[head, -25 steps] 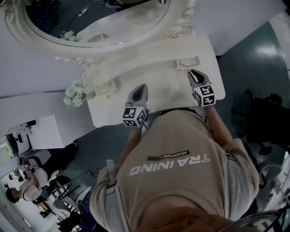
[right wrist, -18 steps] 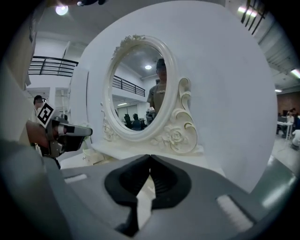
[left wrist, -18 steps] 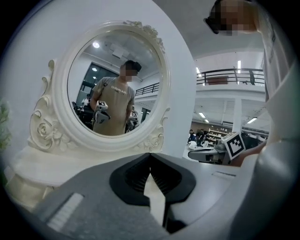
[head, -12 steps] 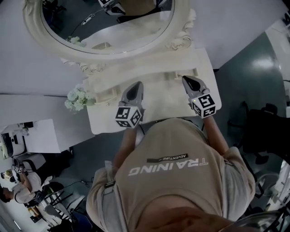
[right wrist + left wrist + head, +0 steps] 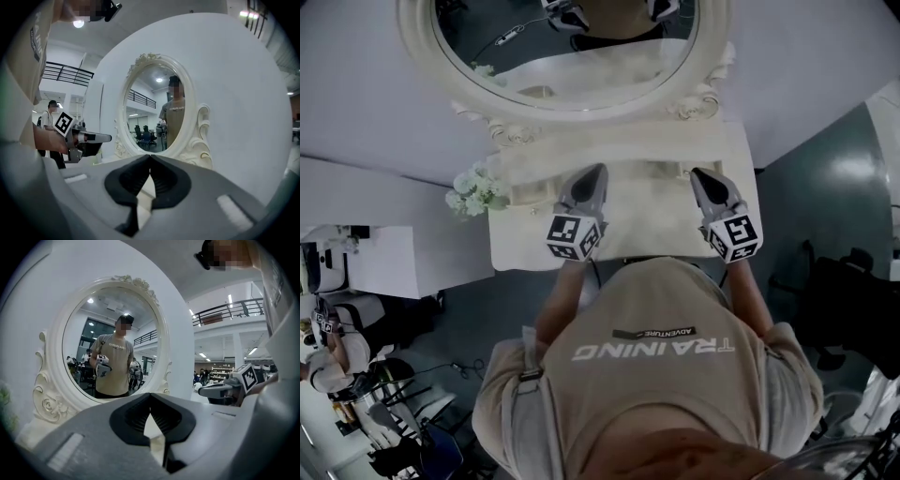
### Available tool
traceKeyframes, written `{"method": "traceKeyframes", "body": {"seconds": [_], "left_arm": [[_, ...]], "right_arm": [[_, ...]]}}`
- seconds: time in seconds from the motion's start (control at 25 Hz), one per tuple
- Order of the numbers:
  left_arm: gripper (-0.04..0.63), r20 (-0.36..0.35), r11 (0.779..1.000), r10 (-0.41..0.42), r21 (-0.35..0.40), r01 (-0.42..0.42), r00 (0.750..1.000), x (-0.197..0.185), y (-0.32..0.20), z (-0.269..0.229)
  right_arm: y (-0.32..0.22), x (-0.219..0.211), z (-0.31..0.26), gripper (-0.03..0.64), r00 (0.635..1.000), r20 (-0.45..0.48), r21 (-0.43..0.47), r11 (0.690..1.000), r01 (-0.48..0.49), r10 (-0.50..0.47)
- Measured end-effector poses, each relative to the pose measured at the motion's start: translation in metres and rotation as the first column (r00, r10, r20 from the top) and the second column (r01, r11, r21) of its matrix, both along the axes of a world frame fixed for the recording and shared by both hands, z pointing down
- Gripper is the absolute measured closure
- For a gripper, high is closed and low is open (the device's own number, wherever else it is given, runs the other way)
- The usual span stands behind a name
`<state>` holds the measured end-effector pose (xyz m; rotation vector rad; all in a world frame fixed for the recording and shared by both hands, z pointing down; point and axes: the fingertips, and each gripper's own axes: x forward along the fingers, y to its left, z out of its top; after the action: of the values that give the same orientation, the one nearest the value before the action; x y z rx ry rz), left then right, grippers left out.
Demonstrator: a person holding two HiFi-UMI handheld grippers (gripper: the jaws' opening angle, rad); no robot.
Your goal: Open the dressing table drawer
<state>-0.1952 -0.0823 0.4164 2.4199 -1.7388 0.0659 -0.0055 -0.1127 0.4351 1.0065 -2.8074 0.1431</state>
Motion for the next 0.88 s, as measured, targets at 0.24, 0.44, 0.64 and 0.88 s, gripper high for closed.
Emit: {"method": "traceKeyframes", "body": {"seconds": [0.24, 0.44, 0.64, 0.88], "left_arm": [[0.588, 0.028, 1.000, 0.017, 0.020, -0.018, 0.999, 0.005, 0.009, 0.000], [0.588, 0.003, 1.000, -0.008, -0.003, 0.008, 1.000, 0.003, 0.011, 0.009], [0.588, 0.016, 1.000, -0.013, -0.011, 0.013, 1.000, 0.008, 0.011, 0.009], [0.588, 0.037, 0.999, -0.035, -0.028, 0.037, 0.999, 0.010, 0.016, 0.008]], "right_arm": [[-0.004, 0.011, -0.001, 0.612, 0.998, 0.031, 0.009, 0.999, -0.047, 0.047], [-0.005, 0.009, 0.009, 0.613, 0.999, 0.015, -0.008, 0.999, -0.033, 0.033], [-0.010, 0.010, 0.016, 0.612, 1.000, 0.005, -0.018, 1.000, -0.006, 0.006], [-0.017, 0.008, 0.021, 0.612, 1.000, 0.007, -0.029, 0.999, 0.024, -0.024]]}}
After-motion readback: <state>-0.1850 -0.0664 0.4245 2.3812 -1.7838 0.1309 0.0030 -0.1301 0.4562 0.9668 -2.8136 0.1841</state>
